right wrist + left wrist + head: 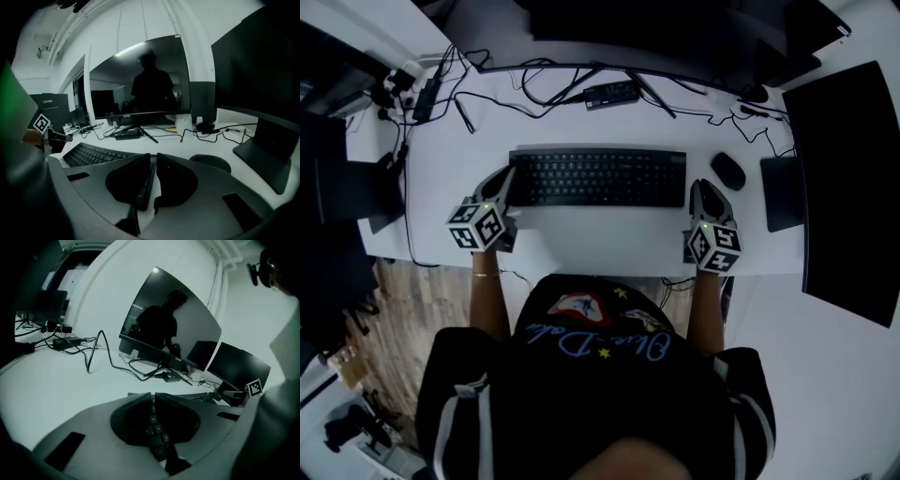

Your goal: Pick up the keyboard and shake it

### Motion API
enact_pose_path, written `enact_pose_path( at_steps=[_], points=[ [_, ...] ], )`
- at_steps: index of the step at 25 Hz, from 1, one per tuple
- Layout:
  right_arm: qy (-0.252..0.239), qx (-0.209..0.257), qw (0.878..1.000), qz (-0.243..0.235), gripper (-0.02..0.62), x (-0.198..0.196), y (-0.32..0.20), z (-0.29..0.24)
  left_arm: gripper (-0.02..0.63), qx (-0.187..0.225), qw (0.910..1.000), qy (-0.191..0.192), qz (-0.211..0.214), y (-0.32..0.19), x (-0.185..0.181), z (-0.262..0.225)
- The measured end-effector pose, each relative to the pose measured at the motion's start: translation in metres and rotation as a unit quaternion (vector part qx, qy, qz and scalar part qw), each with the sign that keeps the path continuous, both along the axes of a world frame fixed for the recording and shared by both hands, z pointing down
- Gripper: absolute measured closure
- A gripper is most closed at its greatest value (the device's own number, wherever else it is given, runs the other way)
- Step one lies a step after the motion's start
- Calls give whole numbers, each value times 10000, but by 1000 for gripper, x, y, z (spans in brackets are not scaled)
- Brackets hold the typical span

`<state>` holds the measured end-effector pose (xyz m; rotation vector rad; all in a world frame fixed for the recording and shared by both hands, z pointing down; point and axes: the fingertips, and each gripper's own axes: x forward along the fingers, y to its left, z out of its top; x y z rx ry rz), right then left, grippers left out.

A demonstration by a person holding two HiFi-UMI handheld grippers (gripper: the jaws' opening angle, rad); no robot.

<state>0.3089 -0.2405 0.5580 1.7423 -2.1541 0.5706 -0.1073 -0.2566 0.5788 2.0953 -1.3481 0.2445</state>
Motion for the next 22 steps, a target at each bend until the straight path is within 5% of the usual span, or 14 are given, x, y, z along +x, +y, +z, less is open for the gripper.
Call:
enact_pose_path(
  at_steps=[10,22],
  points=[
    [-236,833,9951,-467,591,-37,5,-74,592,1199,9905,-377,555,11,36,-70],
    [-429,1454,9832,-1012,594,-93,14,-129,593,2020,9694,-646,1238,32,75,-130]
  ],
)
